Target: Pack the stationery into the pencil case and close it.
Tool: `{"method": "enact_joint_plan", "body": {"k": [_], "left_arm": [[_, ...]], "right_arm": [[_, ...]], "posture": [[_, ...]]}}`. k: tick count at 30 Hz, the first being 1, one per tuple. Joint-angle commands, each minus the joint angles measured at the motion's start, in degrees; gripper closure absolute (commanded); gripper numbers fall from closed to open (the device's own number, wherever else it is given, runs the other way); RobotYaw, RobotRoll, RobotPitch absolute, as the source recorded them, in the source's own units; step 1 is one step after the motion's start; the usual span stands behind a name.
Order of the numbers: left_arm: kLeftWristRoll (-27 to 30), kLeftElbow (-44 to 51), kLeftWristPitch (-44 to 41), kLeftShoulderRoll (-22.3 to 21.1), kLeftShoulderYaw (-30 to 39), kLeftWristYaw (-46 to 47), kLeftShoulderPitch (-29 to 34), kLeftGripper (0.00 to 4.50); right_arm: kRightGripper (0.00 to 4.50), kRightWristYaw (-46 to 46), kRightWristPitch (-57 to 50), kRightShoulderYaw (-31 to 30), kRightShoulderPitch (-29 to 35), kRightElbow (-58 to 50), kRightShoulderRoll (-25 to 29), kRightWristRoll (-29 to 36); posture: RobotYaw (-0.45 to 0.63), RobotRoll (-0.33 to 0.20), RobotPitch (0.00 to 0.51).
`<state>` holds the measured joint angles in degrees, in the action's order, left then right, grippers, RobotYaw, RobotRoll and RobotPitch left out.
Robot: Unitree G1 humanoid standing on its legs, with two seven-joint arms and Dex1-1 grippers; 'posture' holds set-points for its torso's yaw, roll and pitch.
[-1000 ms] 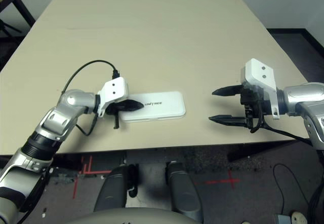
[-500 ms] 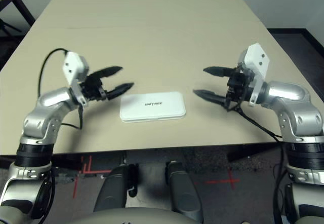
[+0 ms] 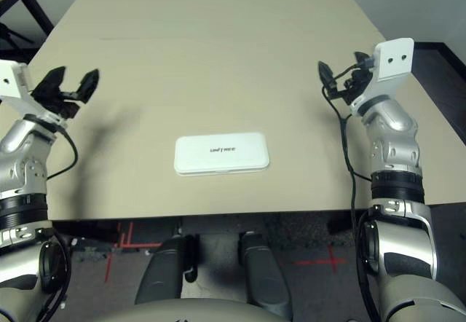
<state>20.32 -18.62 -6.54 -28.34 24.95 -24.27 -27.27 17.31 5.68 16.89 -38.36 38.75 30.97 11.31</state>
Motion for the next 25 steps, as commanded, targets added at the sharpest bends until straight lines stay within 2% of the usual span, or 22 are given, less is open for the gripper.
{"method": "enact_joint_plan", "body": {"k": [1, 5, 8, 17, 25], "left_arm": [[-0.83, -3.99, 3.76, -1.1, 1.31, 1.79, -1.51, 0.04], [-1.59, -11.88, 10.27, -2.51, 4.12, 6.9, -4.23, 0.04], [-1.51, -13.76, 12.27, -2.69, 4.06, 7.54, -4.76, 0.04], [-1.08, -9.6, 11.58, -0.76, 2.68, 7.99, -1.17, 0.04], [-0.99, -8.33, 10.61, -0.23, 1.93, 8.05, -0.5, 0.04]], "right_arm": [[0.0, -3.55, 3.55, 1.46, -1.45, 5.3, 0.74, -1.2], [0.0, -6.55, 6.17, 1.87, -2.82, 11.21, 1.5, -1.71], [0.0, -6.47, 7.23, 1.43, -3.73, 13.04, 1.66, -1.68], [0.0, -4.48, 7.18, 0.69, -2.91, 12.44, 1.97, -1.82], [0.0, -3.63, 6.95, 0.4, -1.83, 11.49, 1.98, -1.91]], "posture": [[-0.05, 0.0, 0.14], [-0.05, 0.0, 0.152], [-0.06, 0.0, 0.171], [-0.07, 0.0, 0.232], [-0.08, 0.0, 0.24]]}}
